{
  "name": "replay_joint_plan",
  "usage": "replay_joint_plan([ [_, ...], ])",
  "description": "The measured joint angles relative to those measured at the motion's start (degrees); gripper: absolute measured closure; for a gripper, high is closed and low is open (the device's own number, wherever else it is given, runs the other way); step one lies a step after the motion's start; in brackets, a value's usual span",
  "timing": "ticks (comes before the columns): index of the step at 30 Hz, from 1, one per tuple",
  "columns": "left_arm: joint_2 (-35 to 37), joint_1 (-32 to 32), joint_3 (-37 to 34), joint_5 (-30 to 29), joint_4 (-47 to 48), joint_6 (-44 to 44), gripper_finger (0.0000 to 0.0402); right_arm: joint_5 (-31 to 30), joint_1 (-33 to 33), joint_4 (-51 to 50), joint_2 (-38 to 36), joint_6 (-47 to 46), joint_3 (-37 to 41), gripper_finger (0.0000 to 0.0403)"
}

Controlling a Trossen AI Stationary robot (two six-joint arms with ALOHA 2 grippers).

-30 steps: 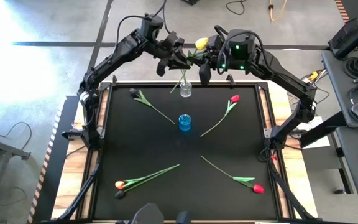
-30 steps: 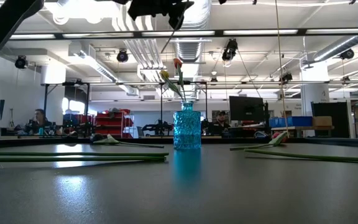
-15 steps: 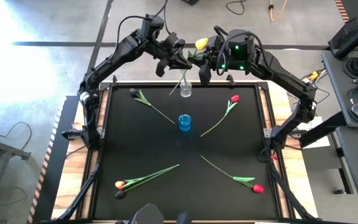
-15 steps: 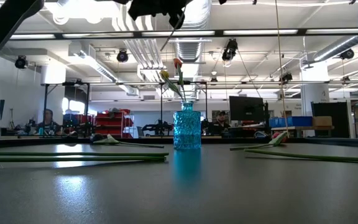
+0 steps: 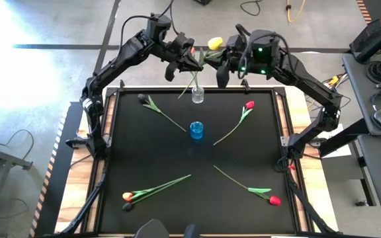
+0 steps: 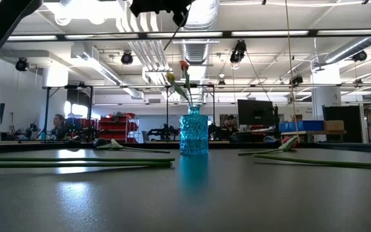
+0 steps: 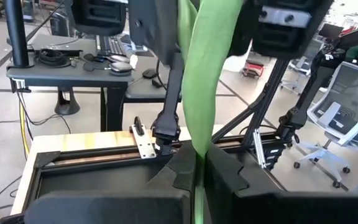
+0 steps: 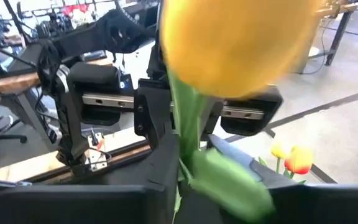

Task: Sort flowers into vase by color
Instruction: Put the yellow tulip flower into the transparent vase

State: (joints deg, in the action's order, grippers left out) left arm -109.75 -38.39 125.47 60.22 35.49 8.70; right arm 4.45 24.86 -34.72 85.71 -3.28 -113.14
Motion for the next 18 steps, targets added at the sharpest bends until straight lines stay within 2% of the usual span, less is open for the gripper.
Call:
replay_joint_plan([
  [8,1.9,0.0,0.0,-1.3,0.3,0.7,0.0401,-0.1,-0.4,-0.1,-3.2,-0.7,0.0,0.0243],
  [12,2.2,0.0,0.0,-2.2,0.2,0.5,0.0401,-0.1,-1.3,-0.3,-4.2,-0.8,0.0,0.0229],
  [18,2.3,0.0,-0.1,-5.2,2.6,0.9,0.0402,0.0,-3.8,-0.3,-4.7,-0.8,0.0,0.0229],
])
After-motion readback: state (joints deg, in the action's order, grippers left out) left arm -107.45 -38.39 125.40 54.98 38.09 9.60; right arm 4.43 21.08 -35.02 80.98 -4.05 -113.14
